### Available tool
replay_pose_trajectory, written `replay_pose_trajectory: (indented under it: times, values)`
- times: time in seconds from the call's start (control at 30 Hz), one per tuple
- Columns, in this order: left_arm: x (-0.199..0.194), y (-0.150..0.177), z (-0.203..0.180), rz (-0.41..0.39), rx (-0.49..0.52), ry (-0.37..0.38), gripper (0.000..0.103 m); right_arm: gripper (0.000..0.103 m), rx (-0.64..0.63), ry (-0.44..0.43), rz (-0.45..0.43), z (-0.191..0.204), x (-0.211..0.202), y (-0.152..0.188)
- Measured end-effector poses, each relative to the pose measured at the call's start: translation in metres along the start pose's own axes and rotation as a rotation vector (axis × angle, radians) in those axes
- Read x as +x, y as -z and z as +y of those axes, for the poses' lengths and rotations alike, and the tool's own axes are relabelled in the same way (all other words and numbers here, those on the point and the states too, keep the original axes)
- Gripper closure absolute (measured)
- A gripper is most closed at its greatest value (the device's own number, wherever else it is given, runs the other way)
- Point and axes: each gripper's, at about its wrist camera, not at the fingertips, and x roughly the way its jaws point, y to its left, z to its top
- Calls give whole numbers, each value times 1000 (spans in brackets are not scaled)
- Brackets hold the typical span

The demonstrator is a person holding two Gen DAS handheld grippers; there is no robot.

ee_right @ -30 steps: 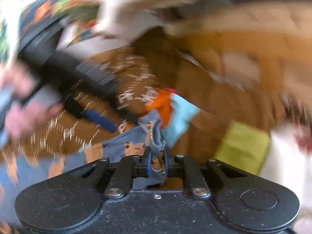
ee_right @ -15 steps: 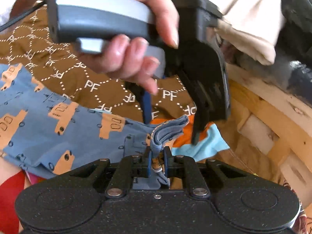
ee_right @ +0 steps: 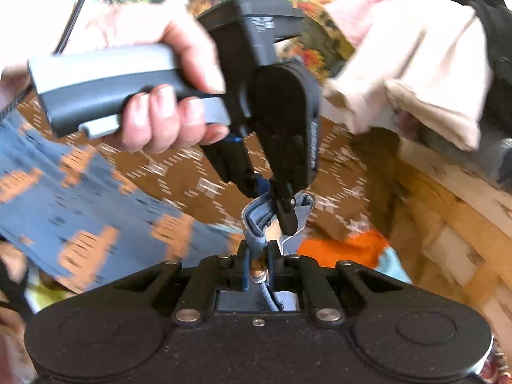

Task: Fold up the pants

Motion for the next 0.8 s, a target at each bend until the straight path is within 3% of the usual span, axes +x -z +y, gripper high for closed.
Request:
replay_pose_trajectory:
  times: [0.17, 0.37, 0.47, 0.63, 0.8]
  values:
    - [-40, 35, 45, -57, -83, 3, 92, 92, 6, -149, -17, 28, -5, -13]
    - [-45, 78, 99, -112, -195, 3, 92, 92, -19, -279, 22, 67, 2, -16]
    - [-40, 95, 118, -141, -238, 31, 90, 92, -25, -305, 59, 80, 12, -13]
    - [-38, 108, 129, -175, -266, 67, 72, 86, -56, -298, 99, 92, 18, -9]
    - [-38, 109, 131, -177, -276, 63, 71, 78, -64, -296, 119, 96, 23, -6]
